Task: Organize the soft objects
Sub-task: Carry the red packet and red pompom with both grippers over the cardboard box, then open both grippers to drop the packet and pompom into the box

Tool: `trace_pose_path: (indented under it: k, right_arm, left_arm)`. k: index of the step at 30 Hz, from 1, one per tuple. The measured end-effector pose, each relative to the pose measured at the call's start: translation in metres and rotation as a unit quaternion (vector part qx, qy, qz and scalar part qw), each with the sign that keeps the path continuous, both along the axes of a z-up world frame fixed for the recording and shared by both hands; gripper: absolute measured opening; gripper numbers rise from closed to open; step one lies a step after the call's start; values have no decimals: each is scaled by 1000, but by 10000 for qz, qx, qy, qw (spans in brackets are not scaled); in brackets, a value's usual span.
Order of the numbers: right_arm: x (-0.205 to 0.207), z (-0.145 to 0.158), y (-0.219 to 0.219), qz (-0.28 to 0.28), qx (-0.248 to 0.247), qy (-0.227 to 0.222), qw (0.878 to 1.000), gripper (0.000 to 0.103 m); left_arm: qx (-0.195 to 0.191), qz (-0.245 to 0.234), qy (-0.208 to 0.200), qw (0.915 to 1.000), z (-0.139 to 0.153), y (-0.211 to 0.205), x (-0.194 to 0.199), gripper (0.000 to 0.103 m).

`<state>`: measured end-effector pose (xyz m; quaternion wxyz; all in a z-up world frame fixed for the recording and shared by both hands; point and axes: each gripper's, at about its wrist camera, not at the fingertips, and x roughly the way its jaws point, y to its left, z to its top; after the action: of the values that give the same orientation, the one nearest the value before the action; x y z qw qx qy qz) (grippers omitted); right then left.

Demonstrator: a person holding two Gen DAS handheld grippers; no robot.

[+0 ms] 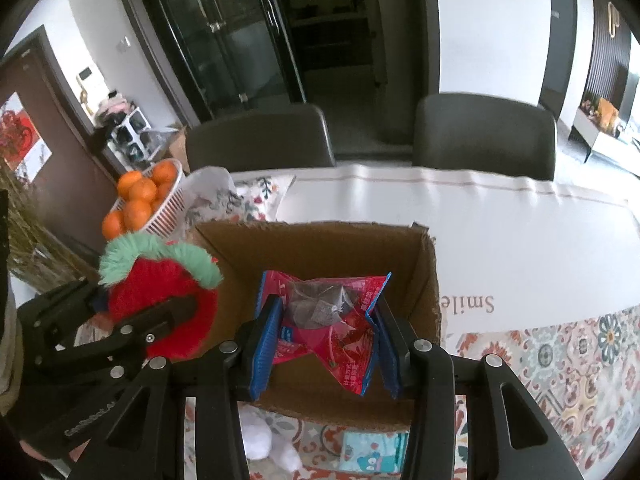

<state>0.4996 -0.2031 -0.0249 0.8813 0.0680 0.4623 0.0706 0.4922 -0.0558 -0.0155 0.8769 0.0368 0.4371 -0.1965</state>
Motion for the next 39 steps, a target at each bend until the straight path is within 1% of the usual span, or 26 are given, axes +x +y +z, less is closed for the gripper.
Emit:
trace_pose_path:
  k: [5, 9, 12, 14, 15, 16, 17, 18, 20, 25, 26, 30, 32, 35, 37, 39]
  right_arm:
    - [8, -10, -1, 12, 50, 184, 9998, 45]
    - [12, -14, 0, 15, 98, 243, 9997, 45]
    - [15, -16, 0, 5, 154, 291, 9995, 48]
    - [16, -17, -2, -11, 222, 334, 9992, 48]
    - [16, -18, -3, -27, 245, 351, 9991, 53]
    - [16, -18, -3, -48, 249, 353, 9991, 58]
    - [14, -17, -4, -94, 214, 319, 9992, 59]
    - [12, -16, -4, -139, 163, 277, 9994, 59]
    - [9, -12, -5, -215, 47, 205, 9995, 59]
    - [-3, -2, -8, -314, -80, 73, 9994, 59]
    - [-7, 1, -8, -324, -111, 38, 9994, 59]
    - [-19, 10, -9, -362, -179, -30, 9992, 59]
    - [-26, 14, -10, -395, -245, -67, 9989, 59]
    - [-39, 20, -11, -421, -302, -147, 9986, 59]
    - [-49, 25, -13, -435, -313, -220, 9983, 66]
    - [-58, 29, -14, -457, -332, -282, 9980, 71]
  left_arm:
    - [114, -81, 183, 9997, -11, -3, 10, 40]
    - [65, -139, 388, 9991, -19, -3, 16, 43]
    - [24, -178, 515, 9985, -24, -3, 19, 53]
    - [9, -179, 577, 9982, -26, -4, 21, 62]
    - [12, -164, 585, 9982, -26, -4, 22, 64]
    - [34, -137, 560, 9983, -25, -3, 21, 66]
    - [67, -116, 514, 9986, -25, -3, 21, 67]
    - [112, -98, 466, 9988, -24, -3, 21, 67]
    - [246, -20, 350, 9991, -20, -3, 19, 73]
    - [499, 217, 66, 9985, -9, 1, 7, 77]
    - [517, 247, 37, 9984, -7, 2, 5, 79]
    - [492, 359, -73, 9981, 1, 5, -8, 81]
    - [529, 424, -169, 9976, 6, 6, -15, 85]
    - [516, 537, -231, 9970, 12, 8, -26, 87]
    - [536, 620, -272, 9963, 17, 9, -34, 90]
    - [577, 646, -322, 9957, 21, 8, -43, 93]
